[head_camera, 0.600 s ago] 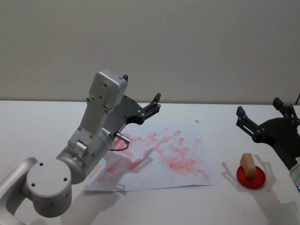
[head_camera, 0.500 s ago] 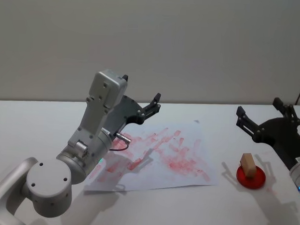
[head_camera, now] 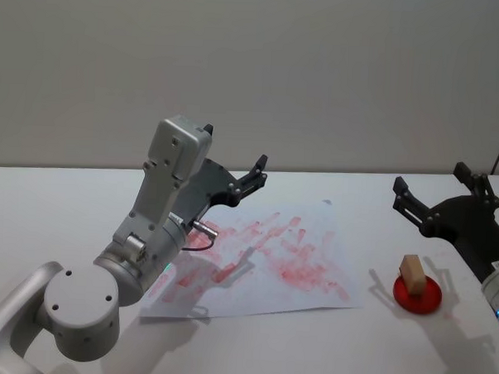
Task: Use the one hand to pick up the stamp and affix it onto the A4 paper.
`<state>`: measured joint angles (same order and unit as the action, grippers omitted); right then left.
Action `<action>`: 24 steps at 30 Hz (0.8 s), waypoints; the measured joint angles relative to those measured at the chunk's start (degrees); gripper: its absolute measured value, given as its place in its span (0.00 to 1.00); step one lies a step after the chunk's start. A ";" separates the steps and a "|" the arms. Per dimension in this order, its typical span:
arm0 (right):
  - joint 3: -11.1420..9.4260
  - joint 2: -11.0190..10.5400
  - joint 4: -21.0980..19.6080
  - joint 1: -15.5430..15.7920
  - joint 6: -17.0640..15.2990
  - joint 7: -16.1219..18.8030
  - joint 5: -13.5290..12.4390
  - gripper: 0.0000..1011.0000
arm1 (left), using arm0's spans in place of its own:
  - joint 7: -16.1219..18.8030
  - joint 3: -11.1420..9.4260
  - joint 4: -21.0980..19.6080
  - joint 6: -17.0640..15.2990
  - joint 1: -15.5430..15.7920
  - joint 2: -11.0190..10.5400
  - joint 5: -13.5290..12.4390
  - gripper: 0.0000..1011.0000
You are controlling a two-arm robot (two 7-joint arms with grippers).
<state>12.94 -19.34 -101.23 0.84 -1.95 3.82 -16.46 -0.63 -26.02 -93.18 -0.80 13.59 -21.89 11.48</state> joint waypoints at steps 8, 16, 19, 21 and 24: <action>0.00 0.00 0.00 0.00 0.00 0.01 0.00 0.99 | 0.00 0.00 0.00 0.00 0.00 0.00 0.00 0.99; -0.01 -0.02 0.00 0.01 0.00 0.02 -0.01 0.99 | 0.00 0.00 0.00 0.00 0.00 0.00 0.00 0.99; -0.18 -0.34 -0.28 0.46 -0.03 -0.03 -0.24 0.99 | 0.00 0.00 0.00 0.00 0.00 0.00 0.00 0.99; -0.33 -0.61 -0.66 0.90 -0.09 -0.21 -0.48 0.99 | 0.00 0.00 0.00 0.00 0.00 0.00 0.00 0.99; -0.74 -1.47 -1.85 2.32 -0.43 -1.00 -1.24 0.99 | 0.00 0.00 0.00 0.00 0.00 0.00 0.00 0.99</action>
<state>12.20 -20.81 -103.08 3.15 -2.37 2.82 -17.70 -0.63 -26.03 -93.17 -0.80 13.59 -21.89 11.48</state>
